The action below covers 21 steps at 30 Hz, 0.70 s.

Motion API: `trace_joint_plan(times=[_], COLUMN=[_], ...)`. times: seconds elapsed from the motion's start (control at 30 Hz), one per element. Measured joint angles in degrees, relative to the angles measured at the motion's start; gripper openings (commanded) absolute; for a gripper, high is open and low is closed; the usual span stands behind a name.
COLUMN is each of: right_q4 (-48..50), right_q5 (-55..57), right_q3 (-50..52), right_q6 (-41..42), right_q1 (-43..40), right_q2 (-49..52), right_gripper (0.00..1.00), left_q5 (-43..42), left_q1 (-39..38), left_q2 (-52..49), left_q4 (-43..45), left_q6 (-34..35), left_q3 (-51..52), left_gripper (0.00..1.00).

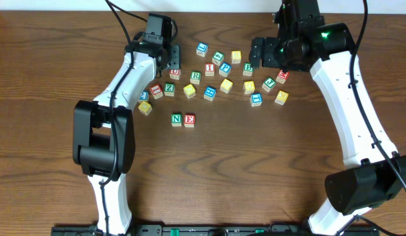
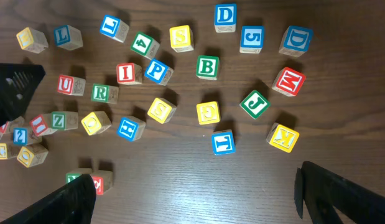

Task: Spell out NEURIPS
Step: 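Move the left gripper back over the red U block, then lower the left gripper onto the red U block and grasp it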

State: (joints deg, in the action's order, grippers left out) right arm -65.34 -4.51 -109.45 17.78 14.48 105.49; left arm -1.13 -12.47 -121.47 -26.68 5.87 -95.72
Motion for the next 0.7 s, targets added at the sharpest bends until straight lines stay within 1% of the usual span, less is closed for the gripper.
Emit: trace_joint_plan(times=[0.37, 0.7], right_q4=[0.00, -0.02], right_q5=[0.00, 0.00], right_q3=[0.00, 0.00], right_q6=[0.00, 0.00], right_q1=[0.00, 0.00], right_q2=[0.00, -0.02], right_gripper=[0.99, 0.99], left_q5=[-0.02, -0.04], left_q1=[0.00, -0.90], left_q2=[-5.09, -5.75], left_q4=[1.62, 2.54], left_q6=[-0.68, -3.19], left_q3=[0.00, -0.11], left_gripper=[0.58, 0.58])
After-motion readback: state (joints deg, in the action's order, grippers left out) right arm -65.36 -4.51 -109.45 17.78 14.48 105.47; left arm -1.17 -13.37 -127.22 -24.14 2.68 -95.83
